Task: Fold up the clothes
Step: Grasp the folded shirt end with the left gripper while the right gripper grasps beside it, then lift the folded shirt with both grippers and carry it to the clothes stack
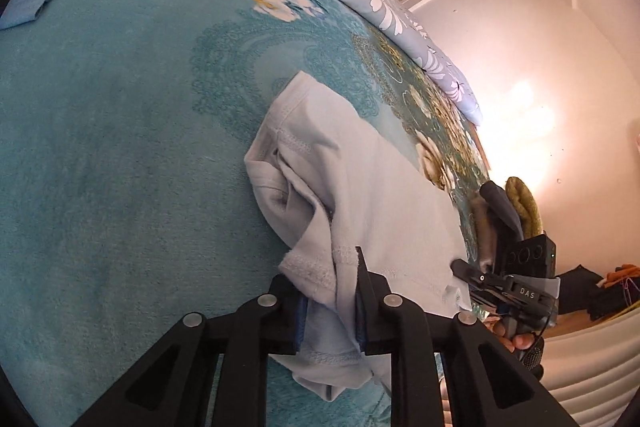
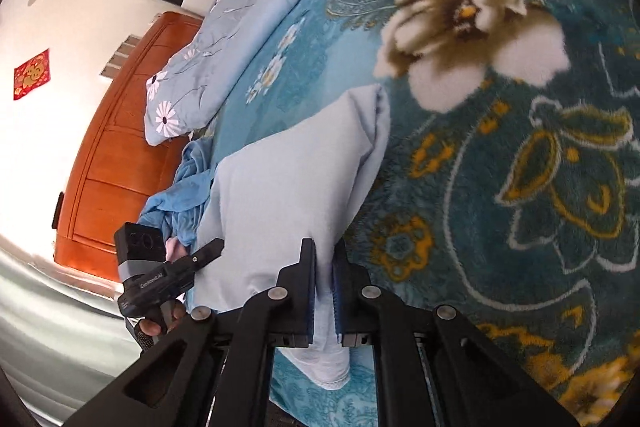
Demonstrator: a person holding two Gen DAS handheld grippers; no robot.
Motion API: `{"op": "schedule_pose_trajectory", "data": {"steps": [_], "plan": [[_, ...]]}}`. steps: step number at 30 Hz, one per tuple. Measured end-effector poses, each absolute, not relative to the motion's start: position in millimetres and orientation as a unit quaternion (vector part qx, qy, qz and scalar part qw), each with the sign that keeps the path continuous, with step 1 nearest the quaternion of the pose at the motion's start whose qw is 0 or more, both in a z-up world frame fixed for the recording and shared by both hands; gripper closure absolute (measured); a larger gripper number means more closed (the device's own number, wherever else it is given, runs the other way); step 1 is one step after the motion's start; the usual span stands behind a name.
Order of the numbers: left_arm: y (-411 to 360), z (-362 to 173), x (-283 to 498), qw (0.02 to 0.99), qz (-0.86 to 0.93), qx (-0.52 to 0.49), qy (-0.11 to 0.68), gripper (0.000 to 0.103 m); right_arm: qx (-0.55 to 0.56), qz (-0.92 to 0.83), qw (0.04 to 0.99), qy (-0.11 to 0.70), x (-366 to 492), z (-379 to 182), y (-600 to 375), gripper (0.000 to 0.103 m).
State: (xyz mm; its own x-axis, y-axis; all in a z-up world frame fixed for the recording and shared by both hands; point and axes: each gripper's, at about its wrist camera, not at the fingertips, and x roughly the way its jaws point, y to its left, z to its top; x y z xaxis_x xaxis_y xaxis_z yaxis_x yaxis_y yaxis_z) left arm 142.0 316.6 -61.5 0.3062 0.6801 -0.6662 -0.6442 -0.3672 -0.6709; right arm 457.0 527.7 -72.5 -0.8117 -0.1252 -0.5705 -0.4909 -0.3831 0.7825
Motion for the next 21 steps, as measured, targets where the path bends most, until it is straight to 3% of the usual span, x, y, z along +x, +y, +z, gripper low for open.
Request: {"op": "schedule_pose_trajectory", "data": {"steps": [3, 4, 5, 8, 12, 13, 14, 15, 17, 21], "plan": [[317, -52, 143, 0.562, 0.618, -0.549, 0.014, 0.070, -0.273, 0.784, 0.126, 0.543, 460, -76, 527, 0.087], [317, -50, 143, 0.561, 0.627, -0.540, 0.022, 0.068, -0.275, 0.785, 0.135, 0.539, 460, -77, 526, 0.082], [318, -50, 141, 0.559, 0.632, -0.537, 0.025, 0.065, -0.274, 0.784, 0.142, 0.539, 460, -79, 526, 0.069], [324, -63, 135, 0.555, 0.617, -0.557, 0.014, 0.058, -0.262, 0.782, 0.143, 0.548, 456, -83, 525, 0.068], [329, -76, 133, 0.557, 0.598, -0.576, -0.006, 0.060, -0.254, 0.784, 0.130, 0.552, 440, -84, 521, 0.068], [328, -76, 134, 0.559, 0.598, -0.574, -0.011, 0.060, -0.254, 0.783, 0.125, 0.553, 436, -84, 519, 0.069], [327, -75, 135, 0.562, 0.598, -0.572, -0.014, 0.063, -0.252, 0.784, 0.125, 0.553, 435, -83, 518, 0.079], [326, -72, 138, 0.564, 0.598, -0.569, -0.015, 0.079, -0.251, 0.786, 0.127, 0.551, 435, -80, 518, 0.094], [325, -63, 146, 0.566, 0.603, -0.561, -0.015, 0.087, -0.248, 0.791, 0.125, 0.546, 437, -72, 518, 0.095], [333, -22, 180, 0.590, 0.605, -0.534, -0.003, 0.088, -0.250, 0.818, 0.105, 0.507, 455, -33, 524, 0.096]]}}
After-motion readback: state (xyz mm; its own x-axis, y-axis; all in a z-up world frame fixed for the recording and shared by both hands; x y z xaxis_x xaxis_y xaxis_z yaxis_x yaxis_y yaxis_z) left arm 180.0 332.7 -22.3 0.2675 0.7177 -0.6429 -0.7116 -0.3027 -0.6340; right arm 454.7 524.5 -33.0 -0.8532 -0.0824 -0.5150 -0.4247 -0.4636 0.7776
